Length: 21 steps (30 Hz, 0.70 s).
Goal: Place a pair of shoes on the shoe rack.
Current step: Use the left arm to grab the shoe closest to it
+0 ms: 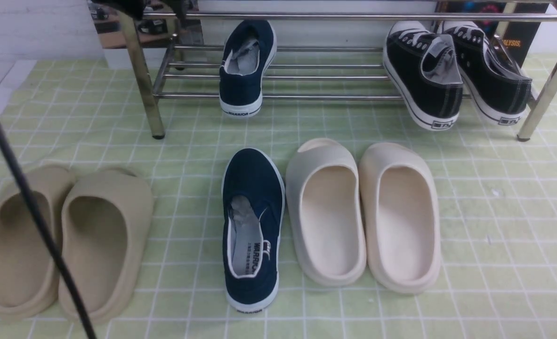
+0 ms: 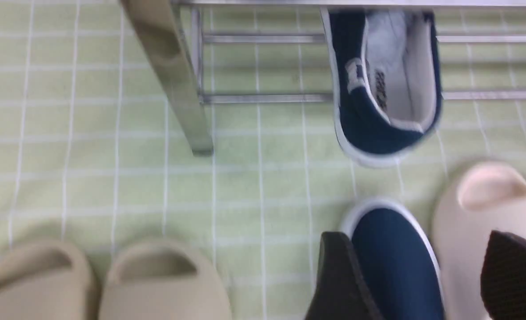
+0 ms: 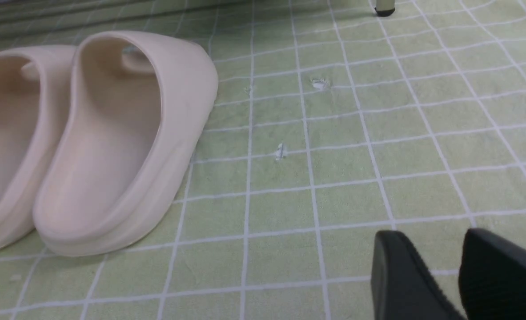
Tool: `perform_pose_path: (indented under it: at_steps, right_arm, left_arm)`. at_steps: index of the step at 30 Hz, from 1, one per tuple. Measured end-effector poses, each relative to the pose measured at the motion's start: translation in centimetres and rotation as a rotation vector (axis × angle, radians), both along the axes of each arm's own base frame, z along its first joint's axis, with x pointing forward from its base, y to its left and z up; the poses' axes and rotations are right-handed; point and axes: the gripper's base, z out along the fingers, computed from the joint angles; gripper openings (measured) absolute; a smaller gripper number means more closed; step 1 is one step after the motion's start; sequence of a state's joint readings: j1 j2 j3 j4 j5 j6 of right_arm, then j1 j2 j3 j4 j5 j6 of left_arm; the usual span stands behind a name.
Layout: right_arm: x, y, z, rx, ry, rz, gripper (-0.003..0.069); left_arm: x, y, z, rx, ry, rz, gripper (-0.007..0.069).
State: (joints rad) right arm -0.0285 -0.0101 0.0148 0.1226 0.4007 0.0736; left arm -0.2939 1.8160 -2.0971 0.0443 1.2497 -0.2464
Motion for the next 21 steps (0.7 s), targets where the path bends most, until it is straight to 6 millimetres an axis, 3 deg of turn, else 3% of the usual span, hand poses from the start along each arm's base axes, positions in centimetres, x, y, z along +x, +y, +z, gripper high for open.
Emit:
perform_pose_path:
  at_steps: [3, 4, 5, 6, 8, 9, 12, 17, 21]
  right_arm:
    - [0.0, 0.0, 0.0, 0.0, 0.0, 0.0, 0.0239]
    - [0.0, 0.0, 0.0, 0.0, 0.0, 0.0, 0.0239]
    - [0.0, 0.0, 0.0, 0.0, 0.0, 0.0, 0.0239]
    - [0.0, 0.0, 0.0, 0.0, 0.0, 0.0, 0.0239]
    - [0.0, 0.0, 0.0, 0.0, 0.0, 0.0, 0.0239]
    - [0.0, 0.0, 0.0, 0.0, 0.0, 0.0, 0.0239]
    - [0.0, 0.0, 0.0, 0.0, 0.0, 0.0, 0.0239]
    - [0.0, 0.0, 0.0, 0.0, 0.0, 0.0, 0.0239]
    - [0.0, 0.0, 0.0, 0.0, 0.0, 0.0, 0.0239]
  left_arm:
    - [-3.5, 0.2, -2.6, -0.05, 0.149, -0.031, 0.043]
    - [-3.6, 0.2, -2.8, -0.054, 0.156, -0.032, 0.043]
    - [-4.6, 0.2, -4.9, -0.066, 0.212, -0.037, 0.043]
    - [-4.8, 0.2, -5.5, -0.077, 0.223, -0.037, 0.043]
    - [-5.7, 0.1, -10.3, -0.118, 0.265, -0.02, 0.043]
    - [-5.9, 0.2, -10.7, -0.117, 0.28, -0.019, 0.043]
    - [-6.7, 0.1, -16.3, -0.167, 0.326, 0.025, 0.043]
    - [-6.8, -0.3, -20.4, -0.262, 0.359, 0.099, 0.043]
    - [-6.2, -0.6, -21.5, -0.293, 0.362, 0.111, 0.0426]
